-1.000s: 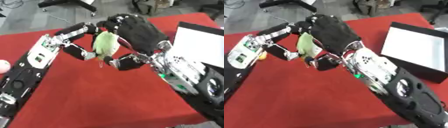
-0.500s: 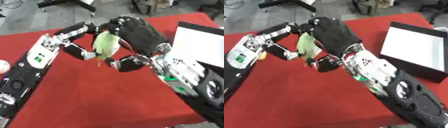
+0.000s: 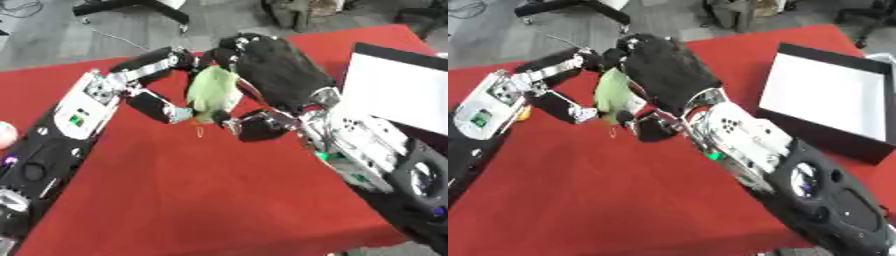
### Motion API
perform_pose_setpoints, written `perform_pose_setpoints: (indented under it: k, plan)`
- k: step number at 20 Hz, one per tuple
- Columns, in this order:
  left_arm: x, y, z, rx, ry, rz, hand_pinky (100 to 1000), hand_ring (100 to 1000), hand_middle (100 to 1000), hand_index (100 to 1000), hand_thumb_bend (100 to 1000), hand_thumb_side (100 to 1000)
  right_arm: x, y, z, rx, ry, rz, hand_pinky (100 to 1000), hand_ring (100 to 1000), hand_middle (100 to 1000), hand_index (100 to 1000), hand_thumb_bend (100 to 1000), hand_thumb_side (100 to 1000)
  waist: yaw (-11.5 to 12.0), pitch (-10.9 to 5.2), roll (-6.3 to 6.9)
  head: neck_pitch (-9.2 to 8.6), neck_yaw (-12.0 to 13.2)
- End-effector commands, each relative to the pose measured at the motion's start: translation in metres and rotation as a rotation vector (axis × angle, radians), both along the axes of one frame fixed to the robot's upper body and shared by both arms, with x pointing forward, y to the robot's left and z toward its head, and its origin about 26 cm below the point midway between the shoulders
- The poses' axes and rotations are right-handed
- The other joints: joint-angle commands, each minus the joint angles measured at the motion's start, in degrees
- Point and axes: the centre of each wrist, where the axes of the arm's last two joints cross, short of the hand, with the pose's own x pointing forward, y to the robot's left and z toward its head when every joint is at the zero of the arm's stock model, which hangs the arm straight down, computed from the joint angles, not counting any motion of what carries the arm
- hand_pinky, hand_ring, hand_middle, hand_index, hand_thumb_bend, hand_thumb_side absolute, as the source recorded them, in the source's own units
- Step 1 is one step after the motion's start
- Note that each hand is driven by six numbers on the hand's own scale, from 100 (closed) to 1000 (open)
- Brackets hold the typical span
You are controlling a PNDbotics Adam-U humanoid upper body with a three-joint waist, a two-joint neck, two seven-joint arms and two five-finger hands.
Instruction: Pick up the objects with one hand, pass them to the other hand, and then place them into the box on the other side of the table.
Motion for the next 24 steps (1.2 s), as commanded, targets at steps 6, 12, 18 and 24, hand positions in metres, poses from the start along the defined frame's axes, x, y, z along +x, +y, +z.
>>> perform_pose_setpoints:
  k: [6, 12, 18, 24]
  plan:
    - [-0.0015, -0.0020, 0.0145, 0.221, -0.276, -0.343, 641, 360, 305, 564, 100, 255, -0.0021, -0.0029, 0.0040, -0.030, -0.009, -0.029, 263, 743, 652, 833, 454, 225, 0.1, -0.64, -0.13, -0.15, -0.4]
    - [-0.0017, -0.0016, 0.0153, 0.219, -0.274, -0.341, 641, 360, 305, 564, 100, 254, -0.0017, -0.0040, 0.0037, -0.081, 0.005, -0.058, 700, 796, 744, 879, 498, 237, 0.1, -0.64, -0.11, -0.15, -0.5]
    - [-0.0023, -0.0031, 0.0158, 0.216, -0.274, -0.345, 641, 360, 304, 564, 100, 255, -0.0017, -0.0037, 0.0041, -0.103, 0.014, -0.076, 788, 800, 746, 865, 493, 234, 0.1, -0.65, -0.07, -0.15, -0.6]
    - [-0.0037, -0.0066, 0.0159, 0.212, -0.273, -0.355, 645, 364, 307, 566, 100, 254, -0.0019, -0.0034, 0.0035, -0.102, 0.018, -0.087, 730, 790, 726, 831, 471, 229, 0.2, -0.64, -0.07, -0.15, -0.7]
